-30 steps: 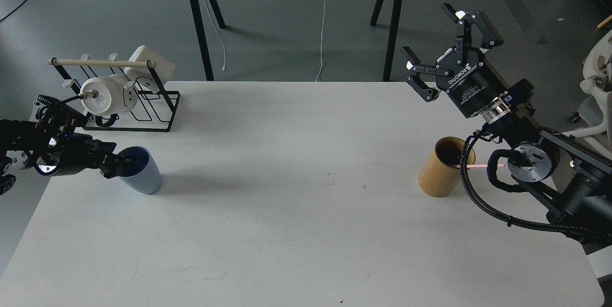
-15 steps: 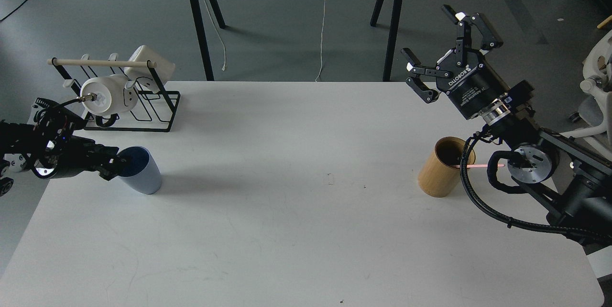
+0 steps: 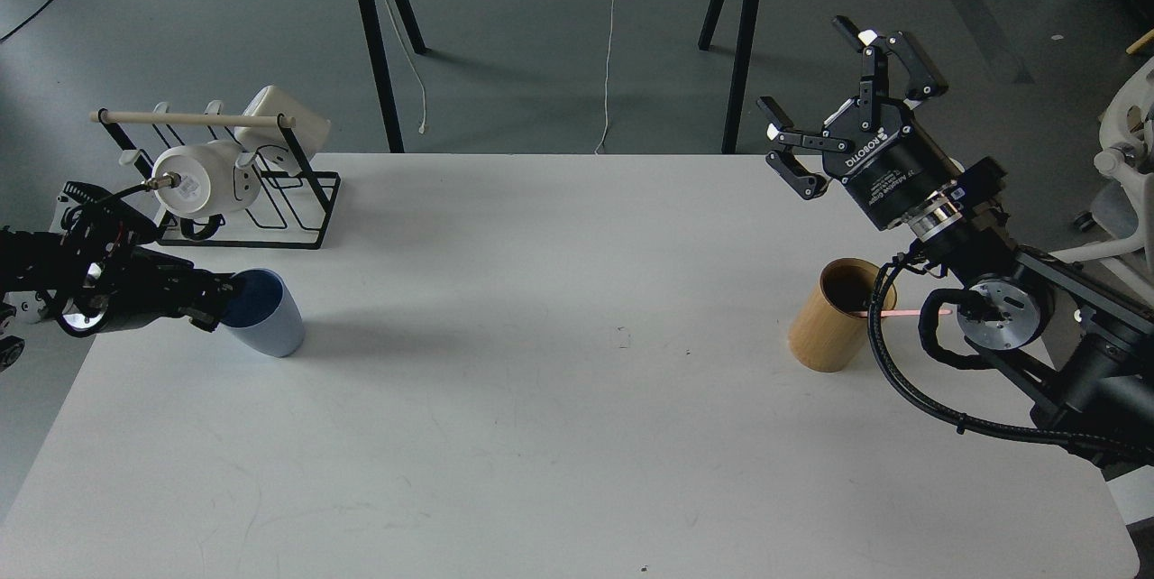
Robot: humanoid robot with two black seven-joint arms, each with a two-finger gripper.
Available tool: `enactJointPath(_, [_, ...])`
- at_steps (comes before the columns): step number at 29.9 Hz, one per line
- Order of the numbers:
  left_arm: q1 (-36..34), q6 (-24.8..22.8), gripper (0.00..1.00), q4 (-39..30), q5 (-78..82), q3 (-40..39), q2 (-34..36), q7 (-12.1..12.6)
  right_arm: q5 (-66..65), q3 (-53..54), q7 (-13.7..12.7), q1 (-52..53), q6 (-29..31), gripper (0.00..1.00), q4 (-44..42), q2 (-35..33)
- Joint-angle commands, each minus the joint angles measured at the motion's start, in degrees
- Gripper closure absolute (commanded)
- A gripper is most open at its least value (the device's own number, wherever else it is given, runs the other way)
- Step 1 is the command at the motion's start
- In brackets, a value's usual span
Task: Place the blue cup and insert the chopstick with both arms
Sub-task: 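Lift the blue cup with the left gripper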
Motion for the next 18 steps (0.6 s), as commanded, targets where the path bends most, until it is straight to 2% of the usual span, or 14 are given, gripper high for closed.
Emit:
enactJointPath(1, [-0.2,0.73,0.98,-0.24,-0.08,-0.19,0.04,0.0,0.0,0.0,0.0,0.0,-0.09,0.01,0.0,0.0])
enactJointPath(5, [-0.55,0.9,0.98,-4.18,-0.26,-0.81,1.0,0.0,0.0,0.0,0.0,-0.09,-0.18,0.01,-0.09,0.0])
enactJointPath(10, [-4.85,-0.5,0.98,-17.0,-0.61,-3.7,6.54,0.0,0.0,0.0,0.0,-0.18,-1.14,0.01,-0.17,-0.09])
enactJointPath(14, [-9.33,-4.62,0.98,-24.48,-0.79,-5.55,6.46,0.0,0.0,0.26,0.0,-0.18,-2.11,0.01,-0.17,-0.17])
enactJointPath(18, [-13.81,-8.41,0.98,-27.93,-1.57,-6.17,3.22,0.0,0.0,0.35,0.0,-0.18,-3.69,0.01,-0.17,-0.44])
